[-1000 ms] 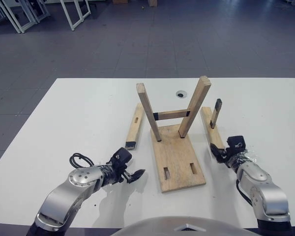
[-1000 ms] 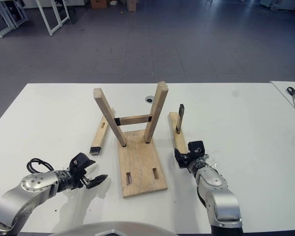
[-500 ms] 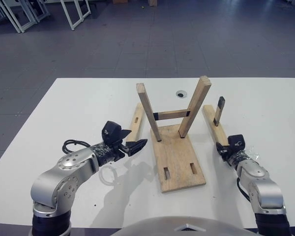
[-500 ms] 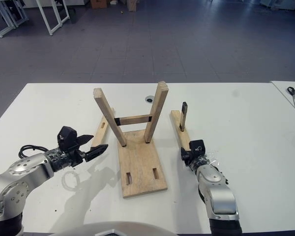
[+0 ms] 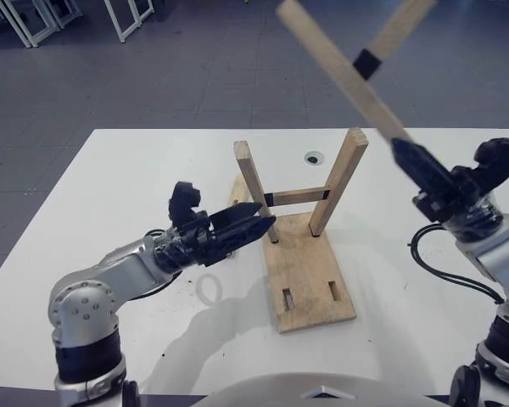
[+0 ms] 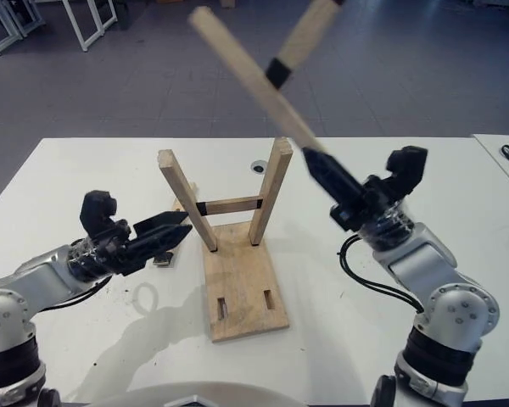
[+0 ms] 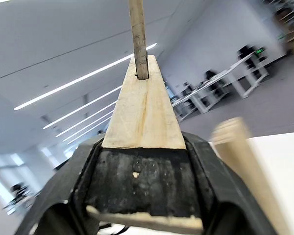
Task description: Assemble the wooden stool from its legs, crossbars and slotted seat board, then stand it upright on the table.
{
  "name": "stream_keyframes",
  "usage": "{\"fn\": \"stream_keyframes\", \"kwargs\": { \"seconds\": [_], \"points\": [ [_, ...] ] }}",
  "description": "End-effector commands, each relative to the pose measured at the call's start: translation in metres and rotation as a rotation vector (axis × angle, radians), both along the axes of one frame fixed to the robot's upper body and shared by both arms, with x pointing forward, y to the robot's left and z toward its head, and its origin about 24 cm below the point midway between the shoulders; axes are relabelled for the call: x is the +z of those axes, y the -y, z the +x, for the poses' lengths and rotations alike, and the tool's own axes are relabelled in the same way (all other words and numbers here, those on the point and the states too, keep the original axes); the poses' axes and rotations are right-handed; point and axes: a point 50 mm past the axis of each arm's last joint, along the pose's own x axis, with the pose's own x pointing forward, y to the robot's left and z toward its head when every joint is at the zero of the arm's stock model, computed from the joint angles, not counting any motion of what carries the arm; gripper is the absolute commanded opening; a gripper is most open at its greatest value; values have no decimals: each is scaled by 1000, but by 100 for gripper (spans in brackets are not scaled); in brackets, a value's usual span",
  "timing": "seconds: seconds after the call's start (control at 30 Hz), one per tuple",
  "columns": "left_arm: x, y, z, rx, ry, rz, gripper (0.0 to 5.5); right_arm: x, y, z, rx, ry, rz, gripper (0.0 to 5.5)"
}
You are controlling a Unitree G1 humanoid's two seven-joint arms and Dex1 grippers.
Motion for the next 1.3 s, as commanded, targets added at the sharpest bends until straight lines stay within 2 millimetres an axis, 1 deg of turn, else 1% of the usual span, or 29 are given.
{"fn": "stream_keyframes", "kwargs": {
  "seconds": [0.03,0.13,0.27,0.33,0.43,0.53,0.6,0.67,0.77,0.87,0.9,0.97,1.03,1.13,1.17,1.23,1.3],
  "points": [
    [17,6,12,1,-31,-91,425,2,-18,-7,154,-3,-21,202],
    [27,5,9,-12,-28,-154,425,-3,-29,-9,199,-24,-42,202],
    [38,0,-5,-107,5,-213,425,-8,-32,-9,198,-38,-63,202],
    [41,-1,-12,-155,31,-215,425,-9,-31,-8,193,-45,-74,202],
    [37,1,-11,-148,19,-170,425,-10,-34,-11,226,-49,-77,202],
    [31,2,-8,-123,6,-118,425,-11,-38,-22,314,-49,-77,202],
    [29,3,-8,-116,2,-115,425,-12,-39,-27,363,-47,-85,202],
    [33,2,-10,-144,4,-160,393,-15,-40,-30,396,-55,-103,202],
    [35,-3,-13,-173,3,-213,348,-20,-39,-29,392,-67,-121,201],
    [35,-5,-12,-162,6,-243,292,-22,-37,-27,387,-74,-130,201],
    [35,-5,-11,-152,4,-259,284,-23,-37,-27,387,-76,-131,201],
    [33,-5,-8,-132,-3,-302,250,-23,-38,-27,388,-77,-132,201],
    [33,-6,-7,-129,3,-336,243,-23,-38,-26,386,-75,-132,201],
    [33,-6,-9,-135,12,-356,243,-24,-37,-20,338,-80,-138,201],
    [33,-6,-9,-134,13,-360,243,-23,-37,-20,334,-85,-125,240],
    [34,-9,-8,-113,20,-372,234,-20,-31,-19,325,-92,-100,270],
    [33,-18,-8,-74,19,-342,219,-16,-17,-14,266,-96,-119,322]
  ]
}}
